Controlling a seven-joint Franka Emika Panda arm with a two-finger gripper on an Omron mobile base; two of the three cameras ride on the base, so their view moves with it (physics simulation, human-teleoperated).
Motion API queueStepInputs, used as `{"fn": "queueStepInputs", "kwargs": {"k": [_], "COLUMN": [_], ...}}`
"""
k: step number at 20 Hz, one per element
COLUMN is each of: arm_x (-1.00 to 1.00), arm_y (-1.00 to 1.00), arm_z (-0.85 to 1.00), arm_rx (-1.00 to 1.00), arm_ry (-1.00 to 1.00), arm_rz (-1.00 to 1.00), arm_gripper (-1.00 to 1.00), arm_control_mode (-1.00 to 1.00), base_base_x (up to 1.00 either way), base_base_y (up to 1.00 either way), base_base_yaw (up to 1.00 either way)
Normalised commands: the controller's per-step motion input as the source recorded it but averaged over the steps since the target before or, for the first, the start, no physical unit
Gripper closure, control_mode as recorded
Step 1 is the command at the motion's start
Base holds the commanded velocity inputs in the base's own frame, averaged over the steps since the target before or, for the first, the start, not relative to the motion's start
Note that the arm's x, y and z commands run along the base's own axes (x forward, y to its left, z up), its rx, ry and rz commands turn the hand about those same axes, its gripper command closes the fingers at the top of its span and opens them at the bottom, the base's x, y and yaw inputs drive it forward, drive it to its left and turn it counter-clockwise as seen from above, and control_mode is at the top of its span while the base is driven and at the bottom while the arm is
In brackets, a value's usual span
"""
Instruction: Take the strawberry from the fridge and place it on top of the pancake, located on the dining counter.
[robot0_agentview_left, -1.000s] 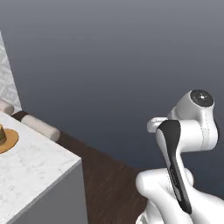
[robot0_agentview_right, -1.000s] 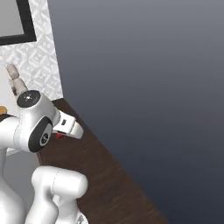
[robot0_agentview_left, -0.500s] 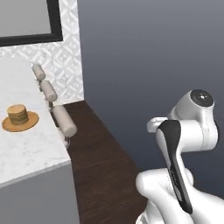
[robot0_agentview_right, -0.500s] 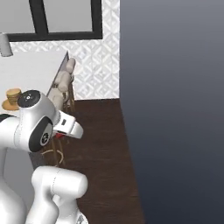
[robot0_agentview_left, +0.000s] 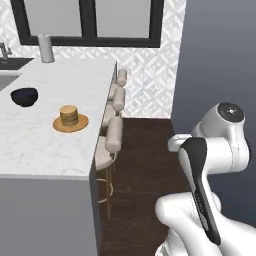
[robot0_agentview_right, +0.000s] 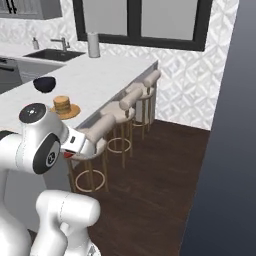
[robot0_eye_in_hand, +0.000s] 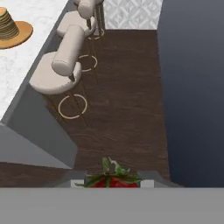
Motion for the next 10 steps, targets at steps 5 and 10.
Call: {"fn": "queueStepInputs", "kwargs": {"k": [5,10], "arm_x": [0.00,0.00], "arm_y": [0.00,0.00], "arm_z": [0.00,0.00], "arm_rx": [0.00,0.00], "arm_ry": [0.00,0.00], "arm_rz": [0.00,0.00], "arm_gripper": [1.00,1.00], "arm_control_mode": [1.00,1.00], "base_base_x": [0.51,0.69], "base_base_y": [-0.80,-0.59], "base_base_yaw": [0.72,0.79]}}
